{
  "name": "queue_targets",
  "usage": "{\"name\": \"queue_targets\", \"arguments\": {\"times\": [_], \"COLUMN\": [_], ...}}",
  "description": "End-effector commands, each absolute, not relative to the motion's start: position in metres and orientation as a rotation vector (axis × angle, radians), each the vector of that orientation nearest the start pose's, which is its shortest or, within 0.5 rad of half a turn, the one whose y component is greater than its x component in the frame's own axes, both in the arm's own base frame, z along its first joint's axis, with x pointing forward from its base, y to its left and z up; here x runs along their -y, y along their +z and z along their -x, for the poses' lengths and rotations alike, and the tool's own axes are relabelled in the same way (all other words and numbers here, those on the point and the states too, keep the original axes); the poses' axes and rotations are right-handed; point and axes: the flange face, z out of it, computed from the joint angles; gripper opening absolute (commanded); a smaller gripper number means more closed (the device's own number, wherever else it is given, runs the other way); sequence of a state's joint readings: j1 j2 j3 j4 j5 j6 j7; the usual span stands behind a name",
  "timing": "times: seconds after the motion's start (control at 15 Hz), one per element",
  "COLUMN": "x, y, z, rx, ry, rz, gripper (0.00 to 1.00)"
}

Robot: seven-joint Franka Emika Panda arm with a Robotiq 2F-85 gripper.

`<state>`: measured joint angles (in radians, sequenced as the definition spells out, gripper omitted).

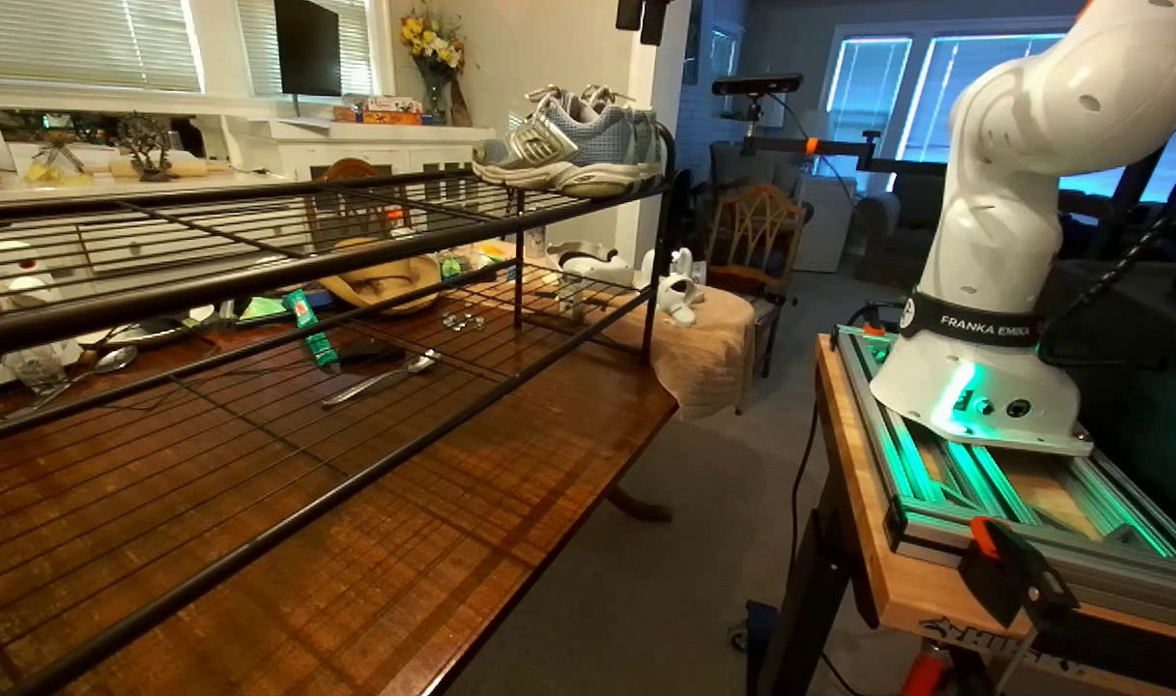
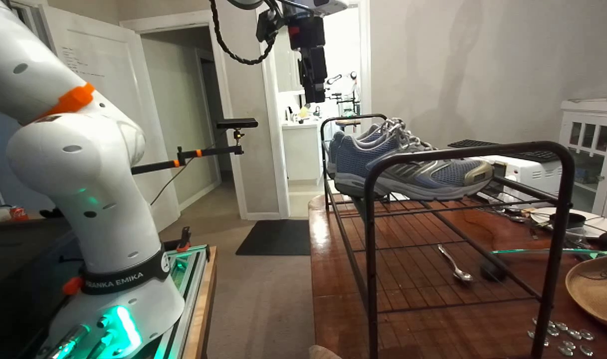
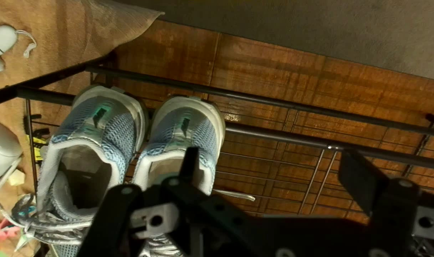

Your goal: Place a shoe on top of its counterpart

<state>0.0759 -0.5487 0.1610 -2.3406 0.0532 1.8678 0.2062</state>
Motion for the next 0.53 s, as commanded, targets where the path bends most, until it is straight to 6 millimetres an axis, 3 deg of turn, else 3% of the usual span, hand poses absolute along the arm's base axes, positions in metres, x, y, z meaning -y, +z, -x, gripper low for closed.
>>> {"name": "queue_targets", "arguments": {"times": [0.0,0.47], "x": [-0.093,-0.083], "y": [0.526,0.499], "z": [-0.381,-0.388], "rx": [-0.031,-0.057], "ry": [-0.141,-0.234], "rz": [3.165,3.13], "gripper": [1.0,1.0]}}
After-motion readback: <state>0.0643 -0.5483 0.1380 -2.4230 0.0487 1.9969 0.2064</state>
